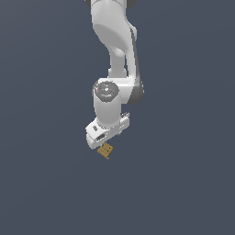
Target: Pick up the object and move it to a goal position.
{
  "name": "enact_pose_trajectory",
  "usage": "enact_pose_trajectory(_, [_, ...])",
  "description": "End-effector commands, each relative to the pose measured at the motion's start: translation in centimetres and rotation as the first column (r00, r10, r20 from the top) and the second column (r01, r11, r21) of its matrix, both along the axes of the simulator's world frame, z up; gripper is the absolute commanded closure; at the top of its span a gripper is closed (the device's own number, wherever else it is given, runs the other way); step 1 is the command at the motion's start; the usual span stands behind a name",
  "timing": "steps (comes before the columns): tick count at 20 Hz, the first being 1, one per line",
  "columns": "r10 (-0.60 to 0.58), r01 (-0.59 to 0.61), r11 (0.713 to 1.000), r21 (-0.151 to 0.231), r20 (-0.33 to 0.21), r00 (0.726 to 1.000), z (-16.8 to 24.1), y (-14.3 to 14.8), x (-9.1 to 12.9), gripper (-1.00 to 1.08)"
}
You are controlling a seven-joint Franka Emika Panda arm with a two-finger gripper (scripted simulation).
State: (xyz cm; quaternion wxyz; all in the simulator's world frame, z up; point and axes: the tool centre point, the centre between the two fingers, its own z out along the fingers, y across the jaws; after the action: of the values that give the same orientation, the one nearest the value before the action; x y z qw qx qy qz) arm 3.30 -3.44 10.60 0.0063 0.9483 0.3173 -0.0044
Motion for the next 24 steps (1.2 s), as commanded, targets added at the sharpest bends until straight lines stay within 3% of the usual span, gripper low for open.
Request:
enact_pose_trajectory(1, [0.064,-0.064,0.998,0.002,0.0,0.998,-0.8,-0.4,0.4,-0.92])
enact_pose_trajectory(12, [0.275,-0.275,0.961,0.011,0.002,0.961,-3.7,-1.9,1.6,-0.92])
enact_pose_trajectory(24, [0.33,-0.33,0.944,0.015,0.004,0.944,-4.5,-2.4,1.9,-0.92])
